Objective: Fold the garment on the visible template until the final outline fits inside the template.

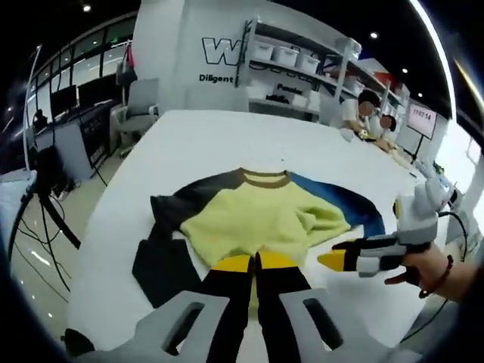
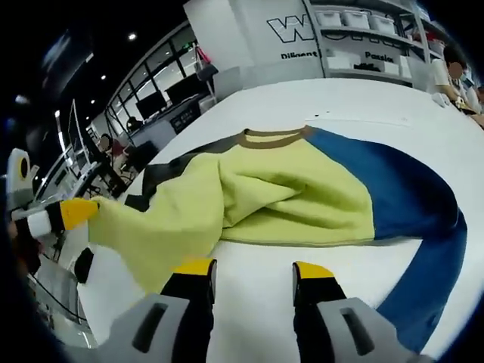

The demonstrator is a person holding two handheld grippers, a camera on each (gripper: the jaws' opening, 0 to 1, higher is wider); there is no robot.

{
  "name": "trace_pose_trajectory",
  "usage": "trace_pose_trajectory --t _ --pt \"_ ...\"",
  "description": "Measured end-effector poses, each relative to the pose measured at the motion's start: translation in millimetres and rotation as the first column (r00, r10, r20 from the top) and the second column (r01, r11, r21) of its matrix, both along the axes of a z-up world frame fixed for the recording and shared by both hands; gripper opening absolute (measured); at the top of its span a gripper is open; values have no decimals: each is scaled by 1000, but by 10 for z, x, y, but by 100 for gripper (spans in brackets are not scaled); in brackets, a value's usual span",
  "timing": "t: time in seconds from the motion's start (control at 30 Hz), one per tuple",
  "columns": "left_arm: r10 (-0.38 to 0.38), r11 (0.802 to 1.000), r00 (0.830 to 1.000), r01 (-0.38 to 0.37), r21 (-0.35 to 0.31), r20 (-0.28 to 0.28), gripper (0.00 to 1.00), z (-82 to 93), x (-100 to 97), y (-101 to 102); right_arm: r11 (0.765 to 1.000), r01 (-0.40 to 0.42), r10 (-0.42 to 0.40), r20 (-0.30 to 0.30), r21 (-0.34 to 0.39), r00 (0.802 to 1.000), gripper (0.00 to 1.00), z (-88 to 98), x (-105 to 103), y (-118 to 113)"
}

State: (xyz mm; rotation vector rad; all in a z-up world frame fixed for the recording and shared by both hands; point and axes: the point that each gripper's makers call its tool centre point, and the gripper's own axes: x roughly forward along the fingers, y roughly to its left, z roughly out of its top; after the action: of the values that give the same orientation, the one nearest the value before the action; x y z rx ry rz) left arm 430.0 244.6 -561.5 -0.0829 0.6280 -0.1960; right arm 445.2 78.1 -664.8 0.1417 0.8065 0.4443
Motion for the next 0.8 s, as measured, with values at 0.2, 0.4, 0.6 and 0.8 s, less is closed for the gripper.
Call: trace_pose_trajectory --t 0.2,0.4,0.6,0.8 --pt "22 999 998 -24 21 64 5 221 319 207 1000 8 -8 -4 -2 1000 37 -11 55 110" --pt "43 995 981 -60 83 190 4 540 671 423 997 70 -71 -20 -45 997 35 -29 124 119" --pt "28 991 974 -56 118 223 4 619 881 496 989 106 -108 -13 -99 994 45 -37 222 234" --pt "14 984 972 -56 170 235 4 557 1040 567 982 25 -2 121 -186 993 42 43 270 372"
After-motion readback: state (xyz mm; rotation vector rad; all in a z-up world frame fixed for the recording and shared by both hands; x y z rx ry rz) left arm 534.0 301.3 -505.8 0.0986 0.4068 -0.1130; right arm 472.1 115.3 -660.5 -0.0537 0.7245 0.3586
